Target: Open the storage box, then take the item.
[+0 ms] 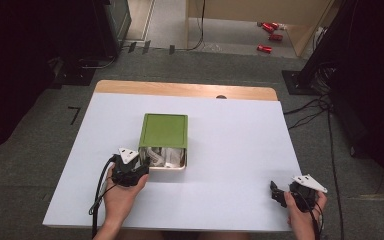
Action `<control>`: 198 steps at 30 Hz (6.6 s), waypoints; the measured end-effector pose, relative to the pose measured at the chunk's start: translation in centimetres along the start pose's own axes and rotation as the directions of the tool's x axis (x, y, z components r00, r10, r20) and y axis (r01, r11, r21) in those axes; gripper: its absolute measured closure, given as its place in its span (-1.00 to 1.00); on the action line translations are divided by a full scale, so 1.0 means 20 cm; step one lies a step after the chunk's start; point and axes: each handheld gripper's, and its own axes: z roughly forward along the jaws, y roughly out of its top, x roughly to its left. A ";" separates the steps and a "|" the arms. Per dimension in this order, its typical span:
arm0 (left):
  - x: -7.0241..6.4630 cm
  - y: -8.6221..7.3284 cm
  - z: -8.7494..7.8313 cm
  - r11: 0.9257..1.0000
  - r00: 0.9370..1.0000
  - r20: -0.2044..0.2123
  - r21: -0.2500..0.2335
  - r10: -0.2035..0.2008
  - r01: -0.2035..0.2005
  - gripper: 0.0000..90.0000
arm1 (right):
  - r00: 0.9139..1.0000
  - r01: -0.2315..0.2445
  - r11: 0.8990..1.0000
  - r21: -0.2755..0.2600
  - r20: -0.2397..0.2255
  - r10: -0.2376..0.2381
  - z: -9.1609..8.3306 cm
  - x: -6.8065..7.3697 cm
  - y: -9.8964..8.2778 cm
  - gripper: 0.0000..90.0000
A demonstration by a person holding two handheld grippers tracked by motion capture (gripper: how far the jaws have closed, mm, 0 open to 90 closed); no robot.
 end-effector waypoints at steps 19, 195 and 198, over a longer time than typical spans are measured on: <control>-0.02 -0.05 -0.09 1.000 1.000 0.026 0.008 0.010 -0.010 0.42 | 1.000 0.000 1.000 0.000 0.000 0.000 0.00 0.00 0.00 -0.73; -0.35 -0.19 -0.25 0.978 0.946 0.246 -0.048 0.209 -0.204 0.35 | 1.000 -0.001 1.000 -0.002 0.005 0.001 0.00 0.00 0.00 -0.73; -0.35 -0.20 -0.24 0.979 0.945 0.258 -0.050 0.202 -0.196 0.37 | 1.000 -0.001 1.000 -0.002 0.005 0.001 0.00 0.00 0.00 -0.73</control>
